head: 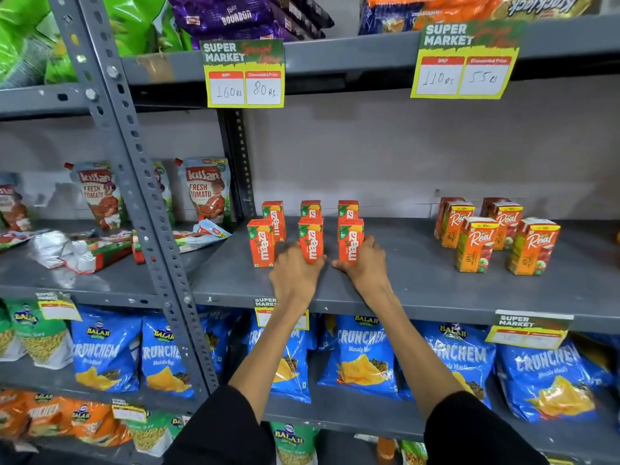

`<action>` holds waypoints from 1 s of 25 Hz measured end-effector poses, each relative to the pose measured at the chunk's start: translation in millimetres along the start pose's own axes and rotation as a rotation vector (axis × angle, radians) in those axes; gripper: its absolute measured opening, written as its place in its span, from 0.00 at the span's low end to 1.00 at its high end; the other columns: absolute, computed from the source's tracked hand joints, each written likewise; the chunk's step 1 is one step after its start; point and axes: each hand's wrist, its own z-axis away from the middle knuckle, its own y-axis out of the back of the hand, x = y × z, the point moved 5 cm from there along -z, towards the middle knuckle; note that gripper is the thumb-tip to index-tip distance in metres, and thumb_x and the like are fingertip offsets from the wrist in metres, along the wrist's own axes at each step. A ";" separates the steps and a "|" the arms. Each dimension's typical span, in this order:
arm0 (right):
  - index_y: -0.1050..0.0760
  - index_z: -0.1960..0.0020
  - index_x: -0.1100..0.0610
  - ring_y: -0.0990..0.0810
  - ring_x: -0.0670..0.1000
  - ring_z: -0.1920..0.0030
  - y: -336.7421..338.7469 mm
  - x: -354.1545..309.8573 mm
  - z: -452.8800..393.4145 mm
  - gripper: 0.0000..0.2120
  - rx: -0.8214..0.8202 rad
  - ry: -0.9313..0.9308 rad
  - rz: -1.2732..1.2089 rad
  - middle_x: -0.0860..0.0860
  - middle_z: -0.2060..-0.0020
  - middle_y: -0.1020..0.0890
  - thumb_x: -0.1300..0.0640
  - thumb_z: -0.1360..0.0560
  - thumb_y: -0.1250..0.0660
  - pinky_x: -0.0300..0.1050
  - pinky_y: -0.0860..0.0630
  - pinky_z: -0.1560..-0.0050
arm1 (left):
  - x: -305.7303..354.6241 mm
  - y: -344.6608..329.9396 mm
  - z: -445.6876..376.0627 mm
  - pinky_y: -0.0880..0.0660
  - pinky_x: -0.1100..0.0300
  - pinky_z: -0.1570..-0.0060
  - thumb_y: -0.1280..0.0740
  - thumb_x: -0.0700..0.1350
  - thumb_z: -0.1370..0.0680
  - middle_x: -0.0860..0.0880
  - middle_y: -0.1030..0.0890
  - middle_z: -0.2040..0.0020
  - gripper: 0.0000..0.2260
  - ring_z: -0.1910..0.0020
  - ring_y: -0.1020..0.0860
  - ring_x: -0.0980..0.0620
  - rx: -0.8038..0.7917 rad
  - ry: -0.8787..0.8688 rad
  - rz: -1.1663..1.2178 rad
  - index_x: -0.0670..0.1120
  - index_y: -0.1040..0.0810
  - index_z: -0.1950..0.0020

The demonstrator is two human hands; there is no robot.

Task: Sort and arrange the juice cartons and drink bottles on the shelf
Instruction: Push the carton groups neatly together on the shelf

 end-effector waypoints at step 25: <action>0.38 0.34 0.65 0.30 0.62 0.34 258.1 224.9 -21.9 0.45 0.106 -0.085 -0.062 0.62 0.37 0.29 0.45 0.39 0.19 0.54 0.30 0.36 | 256.0 -155.9 124.6 0.25 0.41 0.44 0.22 0.61 0.33 0.43 0.23 0.39 0.36 0.40 0.23 0.40 -0.091 0.043 0.046 0.44 0.35 0.37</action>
